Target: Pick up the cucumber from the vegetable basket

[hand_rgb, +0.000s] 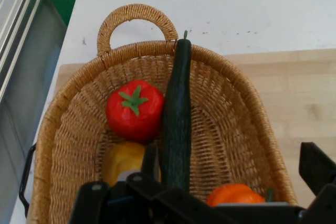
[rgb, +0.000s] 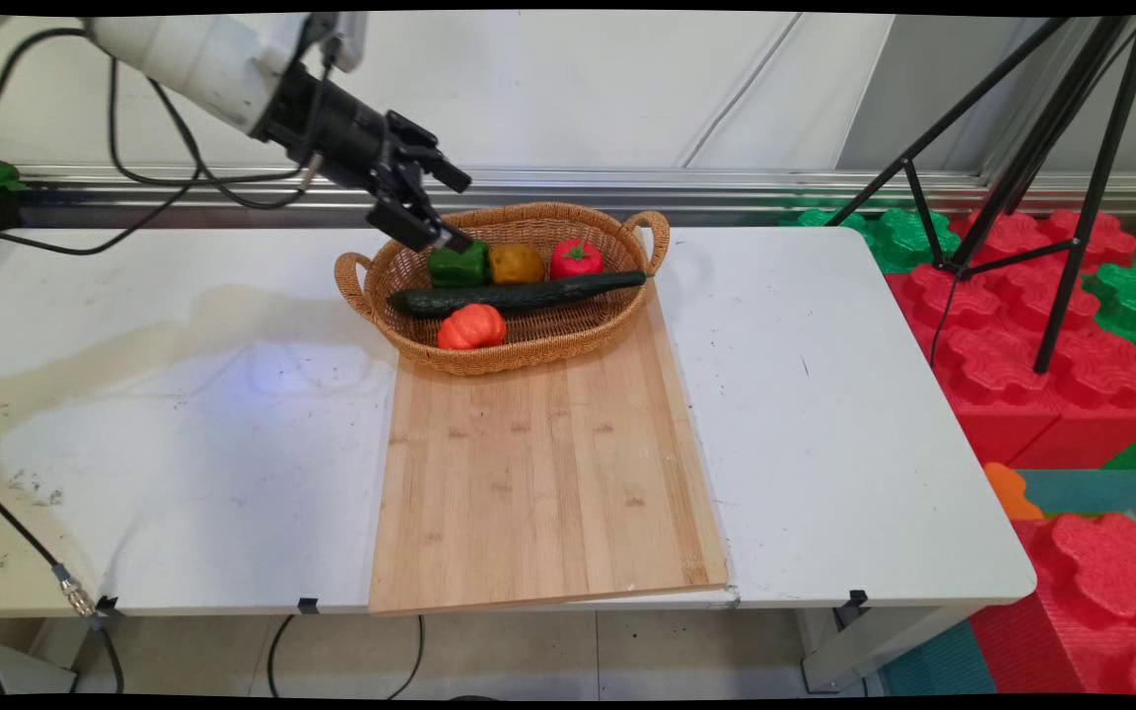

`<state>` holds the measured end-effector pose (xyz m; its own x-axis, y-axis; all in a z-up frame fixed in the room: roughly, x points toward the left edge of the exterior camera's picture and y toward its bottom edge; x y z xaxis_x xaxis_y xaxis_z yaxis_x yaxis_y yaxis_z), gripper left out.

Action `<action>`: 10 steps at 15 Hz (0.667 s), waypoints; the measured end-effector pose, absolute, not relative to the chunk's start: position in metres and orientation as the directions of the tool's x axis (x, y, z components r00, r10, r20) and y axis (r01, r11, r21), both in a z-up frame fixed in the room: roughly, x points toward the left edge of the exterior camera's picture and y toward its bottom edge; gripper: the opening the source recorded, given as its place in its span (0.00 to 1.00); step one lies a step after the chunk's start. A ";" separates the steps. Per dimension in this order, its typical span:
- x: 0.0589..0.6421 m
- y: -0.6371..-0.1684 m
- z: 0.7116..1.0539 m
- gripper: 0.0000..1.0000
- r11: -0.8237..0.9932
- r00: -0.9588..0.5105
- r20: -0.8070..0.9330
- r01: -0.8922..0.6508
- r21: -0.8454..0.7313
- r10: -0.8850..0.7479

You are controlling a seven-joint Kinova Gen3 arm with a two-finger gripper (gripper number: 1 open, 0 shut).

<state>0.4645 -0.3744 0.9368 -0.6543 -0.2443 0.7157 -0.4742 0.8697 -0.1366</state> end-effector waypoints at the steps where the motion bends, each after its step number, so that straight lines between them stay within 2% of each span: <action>1: 0.460 -0.379 0.933 1.00 0.871 -0.660 0.711 -0.471 -0.140 -0.243; 10: 0.417 -0.431 0.886 1.00 0.894 -0.757 0.618 -0.406 -0.189 -0.213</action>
<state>0.4174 -0.4306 0.8863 -0.7568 -0.2132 0.6179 -0.4062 0.8941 -0.1889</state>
